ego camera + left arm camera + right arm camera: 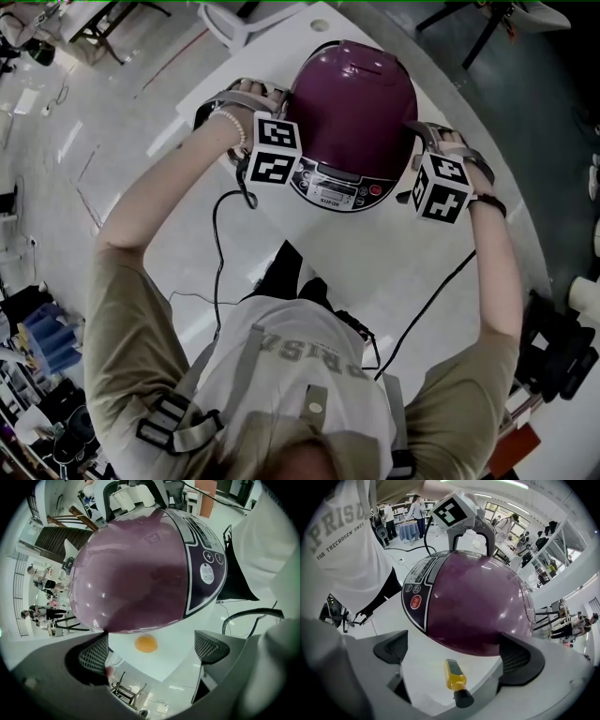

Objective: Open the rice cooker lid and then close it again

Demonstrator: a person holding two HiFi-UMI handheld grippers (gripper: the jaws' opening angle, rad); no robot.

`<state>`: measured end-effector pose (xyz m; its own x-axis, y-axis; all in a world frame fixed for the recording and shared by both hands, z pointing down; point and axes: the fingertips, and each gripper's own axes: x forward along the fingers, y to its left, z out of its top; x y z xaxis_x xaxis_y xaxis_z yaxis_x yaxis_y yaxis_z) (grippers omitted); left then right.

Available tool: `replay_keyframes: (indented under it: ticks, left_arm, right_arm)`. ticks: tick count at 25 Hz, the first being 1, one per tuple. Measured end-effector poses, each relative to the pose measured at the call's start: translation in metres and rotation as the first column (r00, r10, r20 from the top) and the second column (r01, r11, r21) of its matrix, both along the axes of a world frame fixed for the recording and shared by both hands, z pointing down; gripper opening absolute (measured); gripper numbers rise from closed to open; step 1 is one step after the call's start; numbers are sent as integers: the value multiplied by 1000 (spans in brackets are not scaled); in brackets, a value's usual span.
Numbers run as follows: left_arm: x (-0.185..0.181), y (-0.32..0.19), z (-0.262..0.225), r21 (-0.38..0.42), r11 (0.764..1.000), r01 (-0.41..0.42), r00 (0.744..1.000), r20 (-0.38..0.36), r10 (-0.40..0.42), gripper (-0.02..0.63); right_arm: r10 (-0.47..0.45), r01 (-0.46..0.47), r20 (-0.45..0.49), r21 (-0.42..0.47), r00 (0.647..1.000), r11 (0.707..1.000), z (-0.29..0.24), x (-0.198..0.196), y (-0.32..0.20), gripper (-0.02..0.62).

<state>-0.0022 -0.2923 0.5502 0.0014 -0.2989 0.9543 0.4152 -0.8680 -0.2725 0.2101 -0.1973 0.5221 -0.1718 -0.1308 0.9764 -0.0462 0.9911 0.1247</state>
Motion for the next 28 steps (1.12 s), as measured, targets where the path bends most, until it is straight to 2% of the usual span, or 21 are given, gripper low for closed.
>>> replay_keyframes:
  ticks: [6, 11, 13, 16, 19, 23, 25, 28]
  left_arm:
    - [3, 2, 0, -22, 1000, 15, 999, -48, -16, 584]
    - [3, -8, -7, 49, 998, 34, 995, -91, -29, 583]
    - [4, -8, -16, 60, 996, 61, 990, -134, -53, 583]
    - [6, -1, -32, 59, 992, 114, 972, -215, -99, 583]
    - [7, 12, -46, 44, 986, 160, 945, -297, -140, 583]
    - [5, 27, -68, 53, 972, 227, 898, -398, -188, 581]
    - [7, 38, -79, 31, 961, 276, 854, -466, -231, 578]
    - [10, 56, -96, -7, 940, 341, 773, -567, -285, 578]
  right_arm:
    - [36, -37, 102, 7, 994, 999, -4, -4, 0, 581]
    - [92, -96, 184, 12, 979, 995, -8, -9, 0, 580]
    - [128, -139, 241, 26, 962, 990, -16, -12, 0, 580]
    - [183, -216, 352, 55, 918, 975, -35, -18, 2, 580]
    - [198, -281, 449, 126, 871, 951, -57, -21, 4, 580]
    - [178, -372, 578, 236, 796, 898, -94, -26, 7, 580]
    - [172, -419, 630, 268, 758, 868, -108, -28, 13, 578]
    - [171, -495, 698, 293, 695, 818, -124, -30, 27, 578]
